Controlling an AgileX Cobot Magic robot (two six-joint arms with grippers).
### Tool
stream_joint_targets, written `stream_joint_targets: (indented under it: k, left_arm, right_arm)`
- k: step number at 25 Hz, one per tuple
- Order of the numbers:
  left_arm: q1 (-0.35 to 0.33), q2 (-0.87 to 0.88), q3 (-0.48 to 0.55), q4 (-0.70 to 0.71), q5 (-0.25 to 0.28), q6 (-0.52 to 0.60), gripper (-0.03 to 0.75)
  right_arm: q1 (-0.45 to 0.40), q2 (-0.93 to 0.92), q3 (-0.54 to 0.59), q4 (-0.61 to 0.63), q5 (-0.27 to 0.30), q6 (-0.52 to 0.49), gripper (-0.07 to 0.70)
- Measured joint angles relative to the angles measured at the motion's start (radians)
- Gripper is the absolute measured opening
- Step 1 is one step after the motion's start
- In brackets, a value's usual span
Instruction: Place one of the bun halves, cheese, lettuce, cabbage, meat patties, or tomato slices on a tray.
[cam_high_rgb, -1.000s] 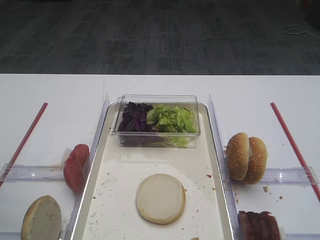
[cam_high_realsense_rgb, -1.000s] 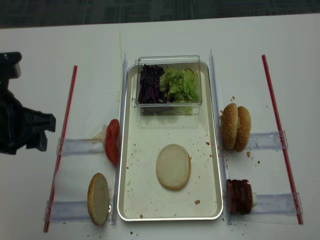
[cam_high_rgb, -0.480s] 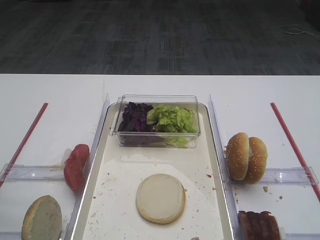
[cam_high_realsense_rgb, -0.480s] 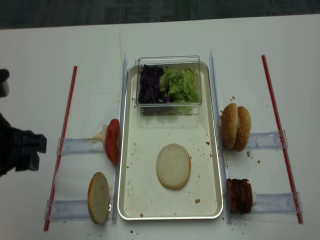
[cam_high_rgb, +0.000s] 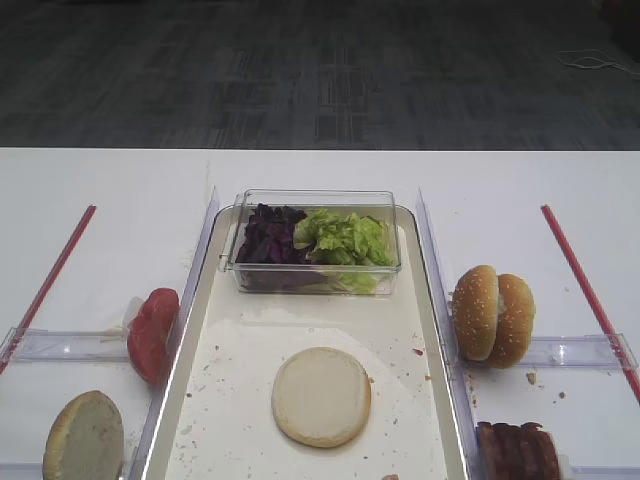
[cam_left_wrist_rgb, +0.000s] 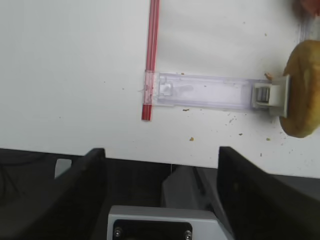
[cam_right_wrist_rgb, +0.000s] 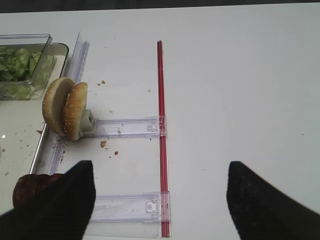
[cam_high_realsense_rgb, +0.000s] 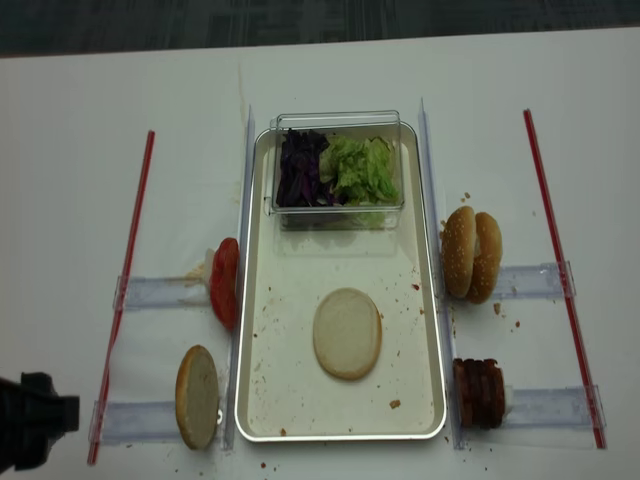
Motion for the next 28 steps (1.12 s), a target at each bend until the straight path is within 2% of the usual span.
stream_joint_targets:
  k: [4, 12, 19, 28]
  left_arm:
    - [0.000, -0.155, 0.057, 0.000, 0.013, 0.012, 0.470]
    - [0.001, -0.405, 0.064, -0.004, 0.003, 0.057, 0.470]
    - [0.001, -0.647, 0.101, -0.007, -0.045, 0.079, 0.470]
    - [0.001, -0.679, 0.102, -0.007, -0.050, 0.090, 0.470]
  right_arm:
    - [0.000, 0.000, 0.000, 0.000, 0.000, 0.000, 0.580]
    - [0.000, 0.000, 0.000, 0.000, 0.000, 0.001, 0.580]
    - [0.000, 0.000, 0.000, 0.000, 0.000, 0.002, 0.580]
    - [0.000, 0.000, 0.000, 0.000, 0.000, 0.002, 0.580]
